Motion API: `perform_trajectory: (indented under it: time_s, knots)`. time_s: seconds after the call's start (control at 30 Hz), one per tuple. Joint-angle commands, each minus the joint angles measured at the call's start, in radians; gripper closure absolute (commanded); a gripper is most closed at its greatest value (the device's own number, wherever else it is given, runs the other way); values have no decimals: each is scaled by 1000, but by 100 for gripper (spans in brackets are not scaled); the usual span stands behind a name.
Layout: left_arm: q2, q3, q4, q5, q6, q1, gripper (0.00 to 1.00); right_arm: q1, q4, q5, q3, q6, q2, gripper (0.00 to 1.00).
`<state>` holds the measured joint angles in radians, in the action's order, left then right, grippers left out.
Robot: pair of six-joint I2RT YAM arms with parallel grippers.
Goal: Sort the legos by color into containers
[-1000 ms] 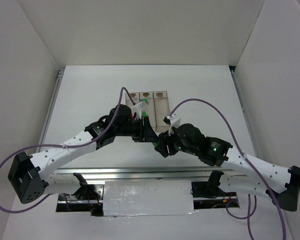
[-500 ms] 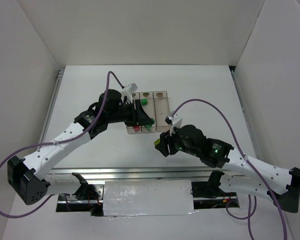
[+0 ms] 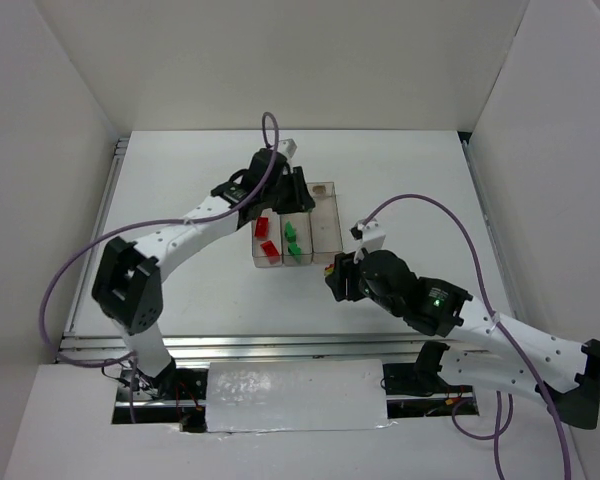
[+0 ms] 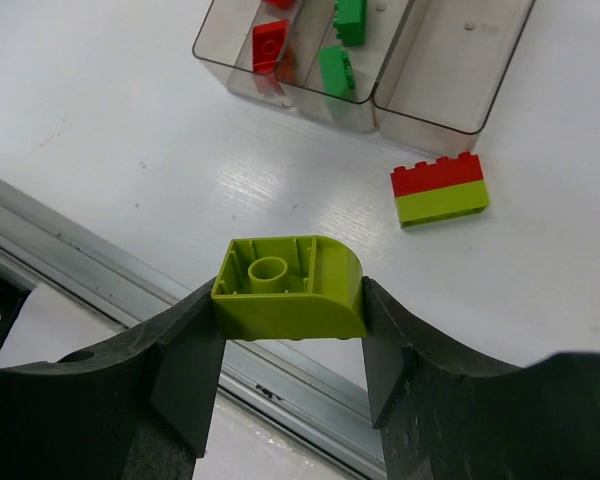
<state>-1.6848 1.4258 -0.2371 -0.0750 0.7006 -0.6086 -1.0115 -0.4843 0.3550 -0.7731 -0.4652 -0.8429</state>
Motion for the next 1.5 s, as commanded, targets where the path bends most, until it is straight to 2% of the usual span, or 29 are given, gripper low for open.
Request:
perform_trajectory:
  time_s: [0.0,0.1,0.2,0.5,0.6,0.63,0.7,0.73,0.9,1.0,1.2,1.27,1.4,1.47]
  knots:
    - [-137,111,19,159,-46,13,87,10,-23,67,-32,-47,57,100]
    - [-261,272,-73,225,-58,20,85,17,-40,62,-35,-49,65,100]
    - [-326,317,-105,276,-46,26,82,24,-39,67,-28,-50,62,100]
    - [-352,260,-82,328,0,29,67,45,-4,58,-17,-40,15,100]
    - [-386,283,-90,310,-3,29,43,66,19,39,-12,-36,-1,100]
    - [-394,289,-106,313,0,29,29,91,27,33,-14,-39,-13,100]
    - [-400,286,-119,316,14,29,21,122,30,3,-20,-43,-28,100]
    - [-388,265,-107,320,22,29,13,152,38,-8,-22,-44,-38,100]
    - [-323,234,-114,356,36,29,1,261,78,-108,-29,-41,-62,100]
    - [-205,182,-122,386,40,29,1,310,99,-131,-73,-35,-146,98]
    - [132,13,-266,489,57,26,1,335,43,-56,-314,-20,-557,95]
    - [255,-57,-341,512,50,26,1,343,36,-36,-409,-20,-640,94]
    - [479,-198,-427,495,31,26,0,376,-19,-4,-566,-23,-847,89]
    - [623,-284,-441,460,-4,26,1,390,-23,-14,-633,-10,-895,86]
